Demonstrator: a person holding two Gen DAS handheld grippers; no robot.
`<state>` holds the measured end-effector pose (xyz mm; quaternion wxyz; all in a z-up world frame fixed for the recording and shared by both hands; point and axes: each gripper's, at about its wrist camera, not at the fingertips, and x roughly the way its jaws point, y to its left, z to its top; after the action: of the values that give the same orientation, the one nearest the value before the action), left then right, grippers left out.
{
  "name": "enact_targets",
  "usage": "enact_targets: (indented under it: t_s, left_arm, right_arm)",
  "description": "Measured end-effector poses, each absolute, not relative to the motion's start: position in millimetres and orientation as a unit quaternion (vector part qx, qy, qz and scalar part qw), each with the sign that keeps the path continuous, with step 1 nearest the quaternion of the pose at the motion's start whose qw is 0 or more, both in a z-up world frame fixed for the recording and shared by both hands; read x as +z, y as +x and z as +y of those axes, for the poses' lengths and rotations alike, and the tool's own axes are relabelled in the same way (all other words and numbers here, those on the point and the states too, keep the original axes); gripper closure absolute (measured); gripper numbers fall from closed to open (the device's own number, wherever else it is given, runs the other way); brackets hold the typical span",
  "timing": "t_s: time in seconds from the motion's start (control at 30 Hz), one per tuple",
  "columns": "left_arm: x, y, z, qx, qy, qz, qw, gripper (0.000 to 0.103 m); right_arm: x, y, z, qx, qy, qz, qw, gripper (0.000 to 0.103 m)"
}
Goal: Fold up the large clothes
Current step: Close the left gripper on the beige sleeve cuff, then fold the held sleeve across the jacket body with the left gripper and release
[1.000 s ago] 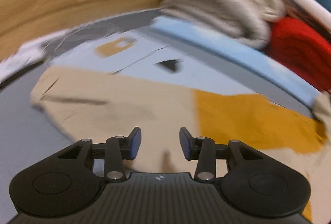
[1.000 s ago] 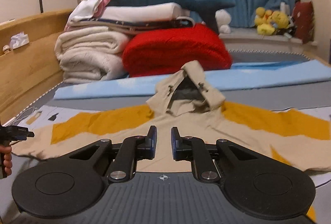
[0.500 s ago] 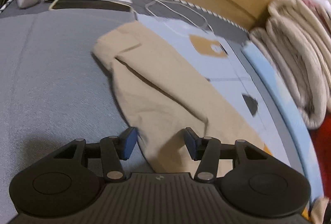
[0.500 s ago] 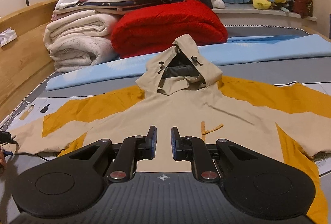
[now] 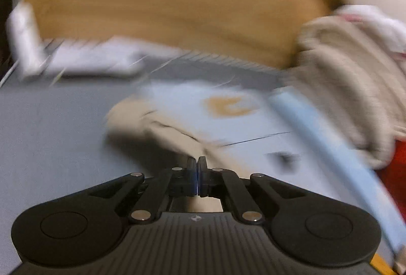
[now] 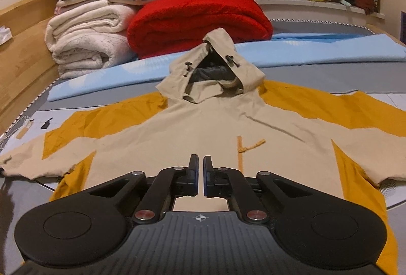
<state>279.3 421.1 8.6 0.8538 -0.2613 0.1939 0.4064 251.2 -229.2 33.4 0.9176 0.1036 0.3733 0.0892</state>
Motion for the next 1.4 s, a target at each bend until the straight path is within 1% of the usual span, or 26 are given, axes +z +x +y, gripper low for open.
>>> enact_targets:
  t_s: [0.1,0.17,0.23,0.3,0.33,0.37,0.4,0.43,0.47,0.5,0.6,0.73,0.83,0.9,0.93,1.03,1.2,1.3,1.33,1.4]
  left_arm:
    - [65,298,333,0.289,-0.202,0.161,0.922,0.103]
    - [94,304,253,0.187,-0.146,0.144,0.961,0.103]
    - [110,298,167,0.077,-0.105,0.142,0.981,0.103]
    - [112,291,95,-0.024,-0.085,0.158,0.983,0.103]
    - [108,286,59,-0.076,-0.081,0.179,0.978,0.101]
    - [101,281,30,-0.121,-0.076,0.205,0.968,0.096]
    - [90,276,0,-0.176,-0.066,0.248,0.950,0.082]
    - [82,269,-21,-0.205,-0.055,0.283,0.935,0.075]
    - [76,261,-38,-0.215,-0.043,0.311,0.925,0.075]
    - [74,253,-47,-0.217,-0.035,0.330,0.918,0.075]
    - [84,235,-39,-0.200,-0.049,0.358,0.911,0.075]
    - [97,249,16,-0.104,-0.052,0.341,0.933,0.074]
    - [76,263,56,-0.014,-0.015,0.326,0.945,0.074]
    - [57,280,74,0.027,-0.015,0.364,0.931,0.075]
    - [50,288,84,0.038,-0.036,0.383,0.922,0.075]
    - [42,302,110,0.046,-0.103,0.404,0.908,0.074]
    - [38,325,114,0.061,-0.109,0.414,0.901,0.074]
    - [33,329,119,0.057,-0.116,0.426,0.895,0.074]
    - [30,319,116,0.058,-0.117,0.428,0.894,0.074]
    - [25,326,121,0.067,-0.128,0.435,0.889,0.074]
  right_arm:
    - [34,250,-235,0.083,0.108,0.378,0.916,0.100]
    - [36,249,-239,0.079,0.111,0.379,0.915,0.100]
    - [37,247,-244,0.074,0.114,0.381,0.915,0.100]
    - [39,246,-250,0.066,0.119,0.384,0.913,0.100]
    - [39,245,-253,0.062,0.122,0.386,0.912,0.100]
    - [40,245,-258,0.056,0.124,0.389,0.911,0.100]
    - [41,245,-262,0.048,0.125,0.393,0.910,0.099]
    - [41,246,-267,0.037,0.125,0.398,0.908,0.096]
    - [41,247,-273,0.025,0.129,0.404,0.905,0.090]
    - [42,248,-280,0.016,0.135,0.407,0.903,0.088]
    - [47,250,-301,-0.013,0.173,0.409,0.896,0.086]
    - [58,249,-317,-0.027,0.199,0.399,0.895,0.086]
    - [63,248,-318,-0.018,0.198,0.385,0.901,0.086]
    - [60,247,-314,-0.003,0.195,0.383,0.903,0.086]
    - [58,248,-310,0.008,0.191,0.383,0.904,0.087]
    - [50,252,-287,0.047,0.162,0.382,0.909,0.092]
    - [35,261,-239,0.108,0.100,0.381,0.913,0.091]
    - [22,266,-209,0.132,0.052,0.385,0.912,0.087]
    - [18,267,-201,0.142,0.037,0.386,0.911,0.086]
    - [10,268,-187,0.159,0.003,0.386,0.909,0.081]
